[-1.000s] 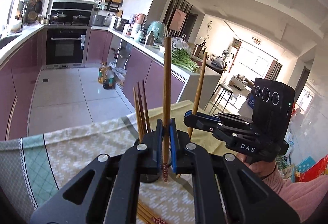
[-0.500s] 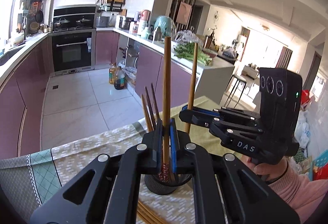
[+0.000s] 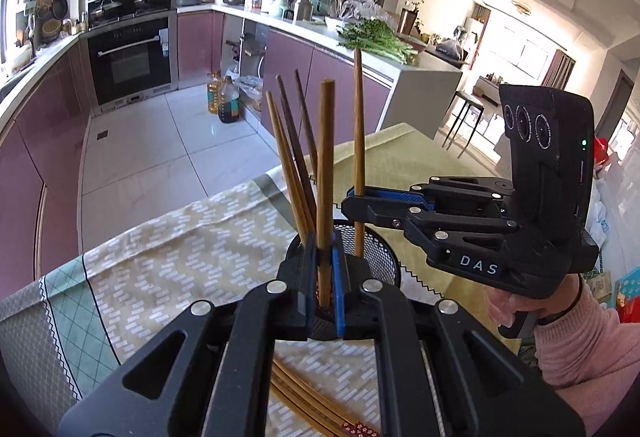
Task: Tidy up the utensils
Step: 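Lower the left tool's chopstick into the cup and open it while the right tool releases its own, then return the left tool to the chopsticks and grasp one while the right tool grasps another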
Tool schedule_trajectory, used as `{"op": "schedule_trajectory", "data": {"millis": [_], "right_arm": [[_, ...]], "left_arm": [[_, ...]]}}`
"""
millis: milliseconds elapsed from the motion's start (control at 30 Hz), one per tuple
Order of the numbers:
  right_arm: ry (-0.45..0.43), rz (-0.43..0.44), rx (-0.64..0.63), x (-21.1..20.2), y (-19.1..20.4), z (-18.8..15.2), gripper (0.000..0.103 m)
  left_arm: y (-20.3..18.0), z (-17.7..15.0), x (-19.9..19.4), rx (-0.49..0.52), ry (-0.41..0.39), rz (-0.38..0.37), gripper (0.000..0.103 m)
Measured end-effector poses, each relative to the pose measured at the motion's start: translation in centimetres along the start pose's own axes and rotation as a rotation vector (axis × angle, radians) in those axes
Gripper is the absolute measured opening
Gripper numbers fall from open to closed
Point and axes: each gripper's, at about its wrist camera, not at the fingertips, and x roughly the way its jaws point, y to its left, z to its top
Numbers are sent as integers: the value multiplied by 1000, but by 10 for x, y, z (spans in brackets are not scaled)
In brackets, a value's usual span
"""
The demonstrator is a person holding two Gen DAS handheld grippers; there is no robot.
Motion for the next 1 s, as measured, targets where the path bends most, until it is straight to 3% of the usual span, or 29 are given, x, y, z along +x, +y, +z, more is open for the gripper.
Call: {"op": "schedule_trajectory", "data": {"millis": [233,433,533,733,900,933,1000], "right_arm": [[21,-6,31,8,-7,-2,7],[23,-17,43,8,-9,-4,8],[17,-18,54,6,-10,-5,10],[-32,4,28,-13,-2,-10,21],[-82,84,-16,-41,15,-20,41],[-84,102,-25,-45,19,-22,43],[-78,145,-54,-51,29,-31,45]], "left_arm": [[11,1,21,-46,33,14,8],[16,-2,23,-77,22,8,19],[19,-6,16,-94,-3,22,19],[19,-21,-17,-123,-126,91,35],[13,-48,-49,-116,-219,145,52],[12,-54,-53,-117,-229,157,61],[10,-66,-60,-115,-243,185,67]]}}
